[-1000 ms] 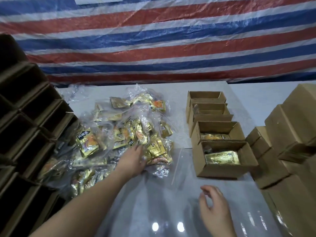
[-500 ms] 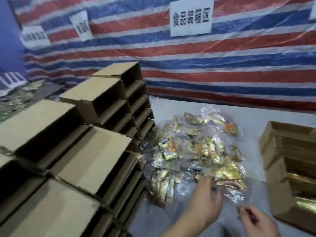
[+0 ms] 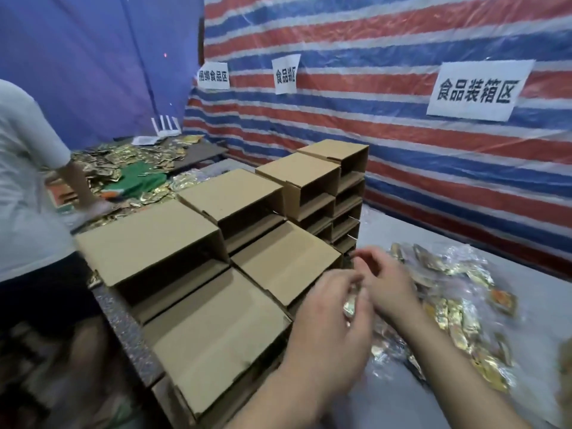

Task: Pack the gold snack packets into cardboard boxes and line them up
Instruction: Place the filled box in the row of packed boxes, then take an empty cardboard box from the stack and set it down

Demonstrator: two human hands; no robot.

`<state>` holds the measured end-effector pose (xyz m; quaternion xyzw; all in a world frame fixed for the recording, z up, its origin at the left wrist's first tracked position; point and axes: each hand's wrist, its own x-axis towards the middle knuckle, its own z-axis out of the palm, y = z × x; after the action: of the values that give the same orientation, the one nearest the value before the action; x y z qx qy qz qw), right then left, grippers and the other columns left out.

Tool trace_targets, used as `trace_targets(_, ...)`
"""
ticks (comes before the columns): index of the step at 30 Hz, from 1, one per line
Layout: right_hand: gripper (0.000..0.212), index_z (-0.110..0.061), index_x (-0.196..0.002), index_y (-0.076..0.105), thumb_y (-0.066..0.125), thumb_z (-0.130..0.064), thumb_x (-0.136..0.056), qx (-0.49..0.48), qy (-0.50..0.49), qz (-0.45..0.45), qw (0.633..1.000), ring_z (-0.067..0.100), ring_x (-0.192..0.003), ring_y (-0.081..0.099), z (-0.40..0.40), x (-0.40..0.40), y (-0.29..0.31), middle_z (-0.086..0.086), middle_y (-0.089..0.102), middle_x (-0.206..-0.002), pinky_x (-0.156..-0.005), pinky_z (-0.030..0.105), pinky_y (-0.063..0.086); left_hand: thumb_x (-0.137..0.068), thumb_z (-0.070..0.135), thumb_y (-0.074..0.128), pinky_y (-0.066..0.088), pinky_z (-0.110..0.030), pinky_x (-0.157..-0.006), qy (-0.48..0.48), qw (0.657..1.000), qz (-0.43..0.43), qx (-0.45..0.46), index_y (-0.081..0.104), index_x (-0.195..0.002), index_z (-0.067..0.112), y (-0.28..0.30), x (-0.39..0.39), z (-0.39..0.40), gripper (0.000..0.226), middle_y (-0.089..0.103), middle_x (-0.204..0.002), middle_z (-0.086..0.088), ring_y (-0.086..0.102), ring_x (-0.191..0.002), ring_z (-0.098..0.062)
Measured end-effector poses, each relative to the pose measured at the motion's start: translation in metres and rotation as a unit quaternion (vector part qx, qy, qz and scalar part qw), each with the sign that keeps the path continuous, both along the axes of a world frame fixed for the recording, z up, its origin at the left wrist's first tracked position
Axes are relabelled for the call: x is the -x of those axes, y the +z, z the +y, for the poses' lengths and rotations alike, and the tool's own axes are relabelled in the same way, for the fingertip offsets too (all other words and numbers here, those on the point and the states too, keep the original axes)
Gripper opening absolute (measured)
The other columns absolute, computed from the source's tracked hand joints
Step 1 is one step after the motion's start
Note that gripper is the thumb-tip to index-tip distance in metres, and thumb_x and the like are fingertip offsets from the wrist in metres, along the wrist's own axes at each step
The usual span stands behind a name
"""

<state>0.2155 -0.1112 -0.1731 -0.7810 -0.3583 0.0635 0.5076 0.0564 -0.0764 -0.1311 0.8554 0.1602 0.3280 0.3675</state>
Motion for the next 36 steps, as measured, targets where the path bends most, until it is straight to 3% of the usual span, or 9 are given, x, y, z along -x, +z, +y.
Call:
trace_targets(5, 0.01, -0.036, -0.099, 0.06, 0.058, -0.028, -0.092, 0.007, 0.055, -0.029, 0.998, -0.017, -0.081, 0.054, 0.047, 0.022, 0.032, -0.023, 0.06, -0.088, -0.06, 0.002, 0.038, -0.092, 0.037, 0.056, 0.03, -0.02, -0.105, 0.126, 0.959, 0.12, -0.223, 0.052, -0.133, 0.021, 0.044, 0.025, 0.079, 0.044, 0.05, -0.135, 0.004, 0.043, -0.124, -0.01)
trace_targets(9, 0.025, -0.027, -0.118, 0.061, 0.056, -0.031, -0.094, 0.024, 0.107, -0.025, 0.994, -0.005, -0.088, 0.054, 0.08, 0.044, 0.043, -0.011, 0.061, -0.102, -0.065, 0.012, 0.037, -0.085, 0.043, 0.058, 0.025, -0.044, -0.115, 0.249, 0.827, 0.392, -0.316, 0.028, -0.146, 0.02, 0.047, 0.05, 0.152, 0.072, 0.026, -0.155, -0.011, 0.024, -0.142, -0.03)
trace_targets(12, 0.026, -0.026, -0.12, 0.06, 0.055, -0.031, -0.096, 0.035, 0.125, -0.008, 0.992, 0.001, -0.092, 0.055, 0.094, 0.056, 0.045, -0.006, 0.06, -0.107, -0.067, 0.011, 0.037, -0.089, 0.033, 0.05, 0.034, -0.043, -0.107, 0.285, 0.774, 0.476, -0.305, 0.032, -0.141, 0.019, 0.04, 0.063, 0.173, 0.057, 0.039, -0.145, -0.009, 0.034, -0.136, -0.029)
trace_targets(19, 0.019, -0.031, -0.111, 0.061, 0.053, -0.036, -0.096, -0.018, 0.11, 0.009, 0.994, 0.001, -0.094, 0.057, 0.076, 0.063, 0.056, -0.011, 0.062, -0.104, -0.07, 0.013, 0.039, -0.077, 0.005, 0.054, 0.053, -0.039, -0.057, 0.302, 0.837, 0.32, -0.326, 0.055, -0.099, 0.024, 0.081, 0.089, 0.168, 0.029, 0.064, -0.08, -0.007, 0.059, -0.07, -0.031)
trace_targets(25, 0.056, -0.036, -0.114, 0.061, 0.031, -0.071, -0.083, -0.127, 0.083, 0.058, 0.987, -0.006, -0.103, 0.057, -0.015, 0.045, 0.095, -0.019, 0.064, -0.107, -0.088, 0.02, 0.046, -0.086, 0.018, 0.053, 0.037, -0.025, -0.051, 0.112, 0.879, 0.277, -0.372, 0.058, -0.115, 0.034, 0.12, 0.03, 0.081, 0.033, 0.063, -0.09, 0.004, 0.048, -0.073, -0.015)
trace_targets(27, 0.062, -0.042, -0.123, 0.057, 0.038, -0.077, -0.076, -0.104, 0.063, 0.093, 0.988, -0.004, -0.111, 0.057, -0.055, 0.03, 0.105, -0.021, 0.062, -0.118, -0.092, 0.029, 0.049, -0.091, 0.021, 0.048, 0.05, -0.029, -0.064, 0.033, 0.897, 0.254, -0.361, 0.055, -0.121, 0.034, 0.113, -0.009, 0.046, 0.034, 0.065, -0.099, 0.008, 0.059, -0.086, -0.016)
trace_targets(29, 0.047, -0.042, -0.12, 0.058, 0.053, -0.064, -0.079, -0.059, 0.03, 0.096, 0.993, -0.005, -0.107, 0.058, -0.094, 0.017, 0.108, -0.019, 0.061, -0.121, -0.081, 0.02, 0.05, -0.094, 0.02, 0.046, 0.052, -0.032, -0.079, -0.037, 0.895, 0.224, -0.385, 0.056, -0.121, 0.033, 0.098, -0.051, 0.019, 0.032, 0.067, -0.107, 0.004, 0.064, -0.1, -0.021)
trace_targets(31, 0.028, -0.038, -0.113, 0.06, 0.063, -0.034, -0.086, 0.007, -0.031, 0.08, 0.996, 0.003, -0.102, 0.061, -0.13, 0.009, 0.101, -0.012, 0.063, -0.116, -0.076, 0.017, 0.048, -0.094, 0.019, 0.046, 0.041, -0.028, -0.074, -0.1, 0.887, 0.199, -0.404, 0.058, -0.119, 0.029, 0.08, -0.087, -0.009, 0.029, 0.067, -0.111, 0.0, 0.062, -0.105, -0.024)
trace_targets(36, 0.038, -0.031, -0.12, 0.06, 0.057, -0.01, -0.088, 0.139, -0.187, 0.1, 0.967, 0.009, -0.087, 0.062, -0.213, 0.007, 0.032, -0.006, 0.065, -0.104, -0.067, 0.022, 0.044, -0.093, 0.021, 0.049, 0.043, -0.035, -0.072, -0.281, 0.851, 0.198, -0.396, 0.057, -0.125, 0.031, 0.011, -0.136, -0.089, 0.034, 0.066, -0.11, -0.005, 0.063, -0.103, -0.029)
